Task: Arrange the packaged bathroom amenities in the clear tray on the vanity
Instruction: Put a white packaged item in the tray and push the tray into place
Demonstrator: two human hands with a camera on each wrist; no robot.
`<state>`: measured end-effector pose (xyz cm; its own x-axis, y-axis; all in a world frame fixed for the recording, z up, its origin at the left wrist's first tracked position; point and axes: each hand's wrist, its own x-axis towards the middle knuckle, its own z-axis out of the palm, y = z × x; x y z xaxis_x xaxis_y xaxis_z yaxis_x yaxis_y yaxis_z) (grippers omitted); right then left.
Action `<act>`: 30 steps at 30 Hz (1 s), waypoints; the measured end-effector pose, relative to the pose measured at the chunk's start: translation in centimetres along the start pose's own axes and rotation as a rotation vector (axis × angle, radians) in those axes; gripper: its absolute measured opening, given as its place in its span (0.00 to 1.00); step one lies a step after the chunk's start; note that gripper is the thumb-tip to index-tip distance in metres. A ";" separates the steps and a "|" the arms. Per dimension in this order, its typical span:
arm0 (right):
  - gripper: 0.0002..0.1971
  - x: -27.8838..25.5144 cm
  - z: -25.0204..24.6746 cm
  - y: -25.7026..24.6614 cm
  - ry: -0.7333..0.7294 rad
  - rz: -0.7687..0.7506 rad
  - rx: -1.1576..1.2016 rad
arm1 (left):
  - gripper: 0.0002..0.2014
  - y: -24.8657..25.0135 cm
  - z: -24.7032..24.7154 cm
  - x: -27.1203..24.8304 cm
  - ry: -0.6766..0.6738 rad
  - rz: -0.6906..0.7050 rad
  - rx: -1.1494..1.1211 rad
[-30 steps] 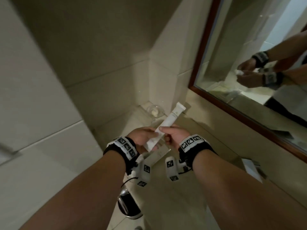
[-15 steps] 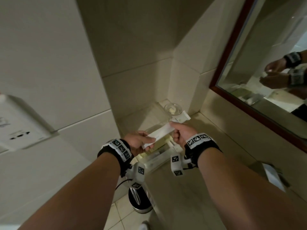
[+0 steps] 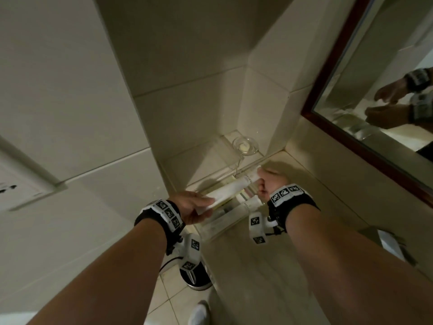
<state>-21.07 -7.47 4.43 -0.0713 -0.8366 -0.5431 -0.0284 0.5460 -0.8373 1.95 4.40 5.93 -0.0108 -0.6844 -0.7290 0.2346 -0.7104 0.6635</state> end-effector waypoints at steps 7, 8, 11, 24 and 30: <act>0.06 2.5 0.6 2.2 0.070 -0.015 -0.332 | 0.13 -2.4 -2.0 2.5 0.173 -0.134 0.202; 0.06 2.9 0.6 2.4 0.071 -0.020 -0.388 | 0.13 -2.6 -2.2 3.0 0.189 -0.145 0.239; 0.10 3.7 0.6 2.7 0.065 -0.027 -0.579 | 0.11 -3.3 -2.5 3.8 0.235 -0.157 0.340; 0.14 5.4 0.3 3.8 0.049 0.011 -0.718 | 0.17 -4.3 -2.6 5.7 0.313 -0.160 0.650; 0.14 5.1 0.2 3.6 0.063 -0.079 -0.709 | 0.20 -4.9 -2.6 6.1 0.380 -0.160 0.645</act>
<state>-21.32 -9.79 -1.37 -0.0996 -0.8823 -0.4600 -0.6757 0.3993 -0.6196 3.26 4.10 -2.22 0.3652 -0.5445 -0.7551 -0.3566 -0.8311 0.4268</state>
